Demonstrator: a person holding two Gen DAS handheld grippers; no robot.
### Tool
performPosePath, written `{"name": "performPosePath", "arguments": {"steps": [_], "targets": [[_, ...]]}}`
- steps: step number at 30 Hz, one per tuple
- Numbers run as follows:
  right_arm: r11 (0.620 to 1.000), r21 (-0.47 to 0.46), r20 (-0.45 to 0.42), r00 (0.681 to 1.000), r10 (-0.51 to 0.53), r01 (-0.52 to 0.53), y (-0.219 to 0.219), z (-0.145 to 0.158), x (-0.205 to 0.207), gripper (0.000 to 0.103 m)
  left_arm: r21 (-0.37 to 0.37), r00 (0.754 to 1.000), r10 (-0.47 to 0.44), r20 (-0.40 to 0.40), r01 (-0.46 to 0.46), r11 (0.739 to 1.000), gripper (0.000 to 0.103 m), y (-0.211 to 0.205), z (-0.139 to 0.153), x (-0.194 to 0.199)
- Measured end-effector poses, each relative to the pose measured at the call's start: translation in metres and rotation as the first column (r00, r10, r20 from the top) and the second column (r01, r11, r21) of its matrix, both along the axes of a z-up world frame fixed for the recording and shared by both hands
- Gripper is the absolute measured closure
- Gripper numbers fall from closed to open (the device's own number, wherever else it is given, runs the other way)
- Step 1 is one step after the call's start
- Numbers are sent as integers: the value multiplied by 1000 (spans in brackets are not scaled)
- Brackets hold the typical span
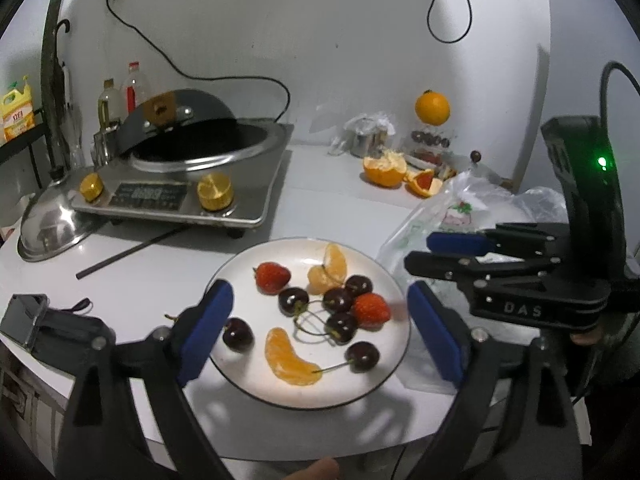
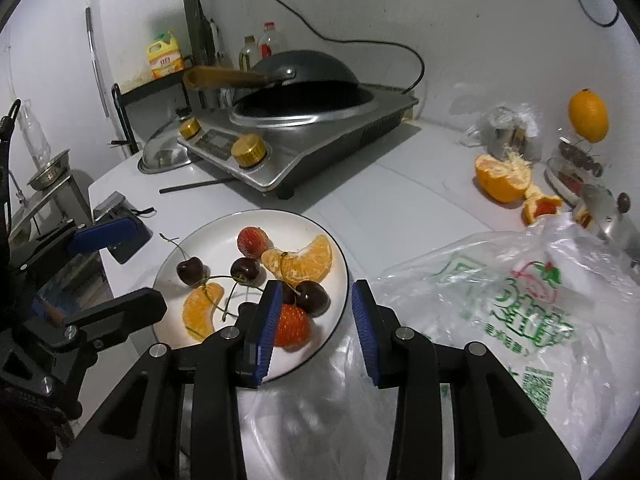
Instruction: Organize fruits
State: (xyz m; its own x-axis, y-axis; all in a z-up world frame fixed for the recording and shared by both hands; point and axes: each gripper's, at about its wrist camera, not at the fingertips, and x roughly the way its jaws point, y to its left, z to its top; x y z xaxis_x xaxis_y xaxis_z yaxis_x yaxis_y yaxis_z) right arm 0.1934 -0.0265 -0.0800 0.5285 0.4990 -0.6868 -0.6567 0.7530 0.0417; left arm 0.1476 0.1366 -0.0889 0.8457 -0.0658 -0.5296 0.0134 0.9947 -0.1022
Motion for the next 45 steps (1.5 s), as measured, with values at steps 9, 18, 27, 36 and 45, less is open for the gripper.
{"name": "performPosePath", "arguments": {"steps": [9,18,27,36,45], "targets": [[998,37,100,994,-48,44,-34,39,-35,65,42,996,-21,90,18,999,12,-23,32,-25],[992,100,217,971,-103,83,-71,86,-75,52,74,984,-53,172,41,996,11,-50,66,-47],[975,171,322,927,-191,141,-106,123,-110,48,103,970,-58,236,35,994,11,-72,98,-66],[959,216,412,874,-258,181,-125,154,-134,33,42,933,12,359,-30,999,0,-75,135,-89],[952,242,477,831,-286,189,-134,176,-143,26,39,892,35,450,-60,997,0,-75,172,-105]]}}
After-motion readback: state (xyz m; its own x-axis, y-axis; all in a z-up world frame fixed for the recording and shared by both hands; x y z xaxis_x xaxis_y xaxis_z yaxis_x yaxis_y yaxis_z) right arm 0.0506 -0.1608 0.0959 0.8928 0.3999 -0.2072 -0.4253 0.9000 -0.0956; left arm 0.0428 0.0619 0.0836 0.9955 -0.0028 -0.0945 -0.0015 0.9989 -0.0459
